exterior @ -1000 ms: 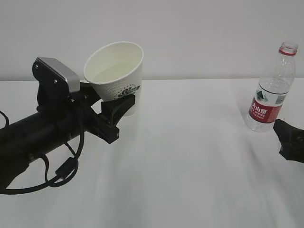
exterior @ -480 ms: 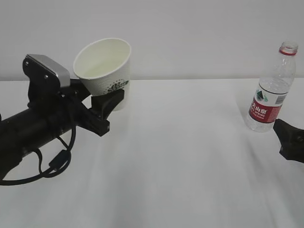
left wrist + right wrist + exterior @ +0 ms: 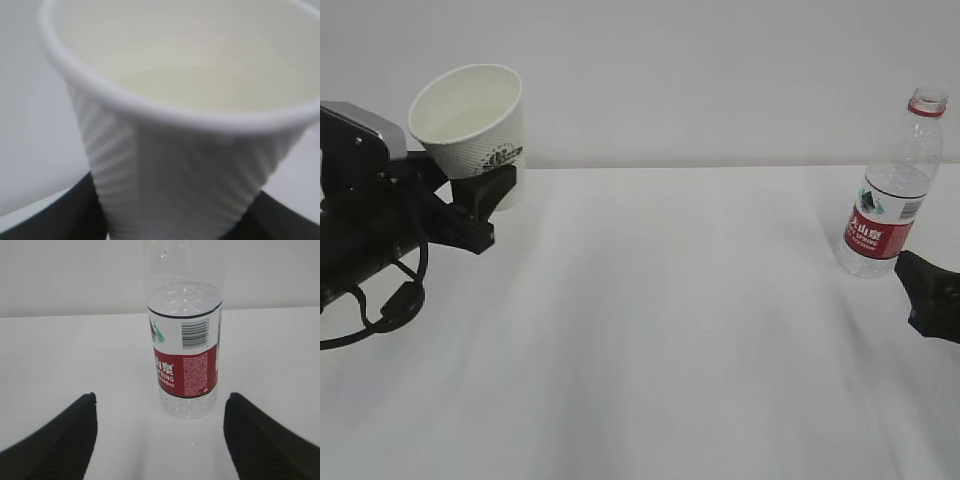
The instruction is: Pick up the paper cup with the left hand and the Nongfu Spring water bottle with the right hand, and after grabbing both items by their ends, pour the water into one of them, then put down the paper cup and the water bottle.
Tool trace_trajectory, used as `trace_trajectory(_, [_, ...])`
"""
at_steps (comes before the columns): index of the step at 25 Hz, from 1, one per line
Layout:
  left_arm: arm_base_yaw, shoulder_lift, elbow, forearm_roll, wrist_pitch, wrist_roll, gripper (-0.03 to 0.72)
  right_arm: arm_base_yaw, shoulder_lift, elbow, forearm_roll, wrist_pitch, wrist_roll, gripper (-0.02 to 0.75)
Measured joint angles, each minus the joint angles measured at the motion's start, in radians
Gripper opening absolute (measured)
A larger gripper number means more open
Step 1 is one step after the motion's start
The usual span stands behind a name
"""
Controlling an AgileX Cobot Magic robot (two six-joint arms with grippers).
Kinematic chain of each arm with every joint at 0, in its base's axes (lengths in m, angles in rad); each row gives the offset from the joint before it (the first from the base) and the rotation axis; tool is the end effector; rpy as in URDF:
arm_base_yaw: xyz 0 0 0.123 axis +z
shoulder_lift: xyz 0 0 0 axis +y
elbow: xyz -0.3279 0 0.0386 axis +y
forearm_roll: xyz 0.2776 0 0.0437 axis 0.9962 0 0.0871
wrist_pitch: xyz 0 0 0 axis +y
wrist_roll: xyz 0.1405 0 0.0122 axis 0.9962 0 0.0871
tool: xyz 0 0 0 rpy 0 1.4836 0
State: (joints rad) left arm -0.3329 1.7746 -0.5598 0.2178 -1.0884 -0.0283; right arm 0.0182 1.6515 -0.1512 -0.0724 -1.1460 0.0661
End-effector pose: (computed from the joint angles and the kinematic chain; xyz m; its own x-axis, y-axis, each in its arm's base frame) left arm 0.3504 -0.1497 0.1845 -0.0092 0.0800 -0.9968 0.5035 0.8616 0.0645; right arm 0.2635 0.0141 0.1355 -0.2676 0.0313 -0.9630 -0.0721 0.9960 0.0524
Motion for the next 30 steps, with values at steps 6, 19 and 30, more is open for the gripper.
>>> trace_trajectory(6, [0.066,0.0,0.0,0.0,0.0,0.0,0.427,0.0,0.0,0.0,0.0,0.0,0.0,0.594])
trace_trajectory(19, [0.146,0.0,0.0,-0.042,0.009,-0.013,0.426,0.0,0.0,0.0,0.0,0.0,0.0,0.594])
trace_trajectory(30, [0.149,0.0,0.0,-0.149,0.063,-0.019,0.426,0.0,0.0,0.0,0.0,0.0,0.001,0.593])
